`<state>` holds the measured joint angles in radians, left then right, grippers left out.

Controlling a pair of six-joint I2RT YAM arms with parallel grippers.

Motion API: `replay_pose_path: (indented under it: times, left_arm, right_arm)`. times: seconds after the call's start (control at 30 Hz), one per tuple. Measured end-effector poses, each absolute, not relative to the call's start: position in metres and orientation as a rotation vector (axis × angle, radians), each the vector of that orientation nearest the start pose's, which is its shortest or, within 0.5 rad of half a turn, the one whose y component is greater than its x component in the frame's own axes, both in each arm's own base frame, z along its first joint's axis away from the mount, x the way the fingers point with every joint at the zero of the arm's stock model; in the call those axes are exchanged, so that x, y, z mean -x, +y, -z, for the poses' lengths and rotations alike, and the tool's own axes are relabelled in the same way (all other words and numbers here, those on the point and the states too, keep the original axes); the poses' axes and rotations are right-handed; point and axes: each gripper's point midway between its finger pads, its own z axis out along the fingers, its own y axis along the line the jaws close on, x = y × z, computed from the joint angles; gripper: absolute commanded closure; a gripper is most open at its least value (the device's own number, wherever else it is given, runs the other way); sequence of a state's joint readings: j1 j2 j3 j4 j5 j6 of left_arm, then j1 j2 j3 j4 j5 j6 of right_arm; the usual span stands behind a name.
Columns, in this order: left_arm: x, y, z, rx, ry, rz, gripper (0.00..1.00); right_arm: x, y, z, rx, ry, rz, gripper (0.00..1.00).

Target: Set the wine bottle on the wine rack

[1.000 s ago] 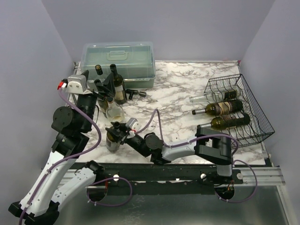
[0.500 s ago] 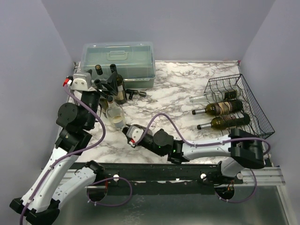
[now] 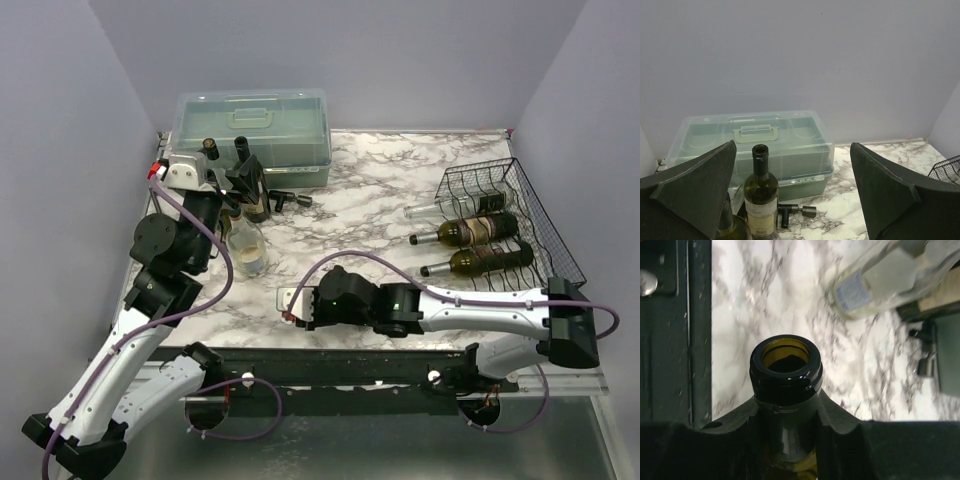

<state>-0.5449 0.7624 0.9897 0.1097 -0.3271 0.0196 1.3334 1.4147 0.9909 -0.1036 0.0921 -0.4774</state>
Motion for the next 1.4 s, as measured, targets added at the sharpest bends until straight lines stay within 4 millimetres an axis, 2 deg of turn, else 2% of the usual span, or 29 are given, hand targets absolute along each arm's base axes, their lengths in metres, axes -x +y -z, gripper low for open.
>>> replay_pose_path:
  times: [0.3,0.43,0.53,0.73,0.87,1.4]
  left_arm:
    - [-0.278,-0.114,-0.449,-0.093,1.256,0.281,0.02]
    - [-0.276,-0.120,-0.448,-0.114,1.257,0.291,0.02]
    - [-0.276,-0.123,-0.447,-0.126,1.258,0.289,0.02]
    - [-0.275,-0.124,-0.446,-0.132,1.257,0.283,0.02]
    - [-0.272,-0.126,-0.447,-0.137,1.249,0.288,0.02]
    - [-0.266,-0.136,-0.446,-0.171,1.242,0.301,0.02]
  right_arm:
    - [-0.119,0.323,-0.147,1.812,1.527,-0.322,0.99]
    - [-0.115,0.304,-0.140,1.865,1.576,-0.295,0.99]
    - [-0.110,0.284,-0.125,1.955,1.655,-0.265,0.99]
    - [-0.119,0.254,-0.105,2.033,1.783,-0.185,0.99]
    - [-0.126,0.238,-0.100,2.047,1.830,-0.135,0.99]
    - [-0.144,0.200,-0.084,2.116,1.915,-0.031,1.00]
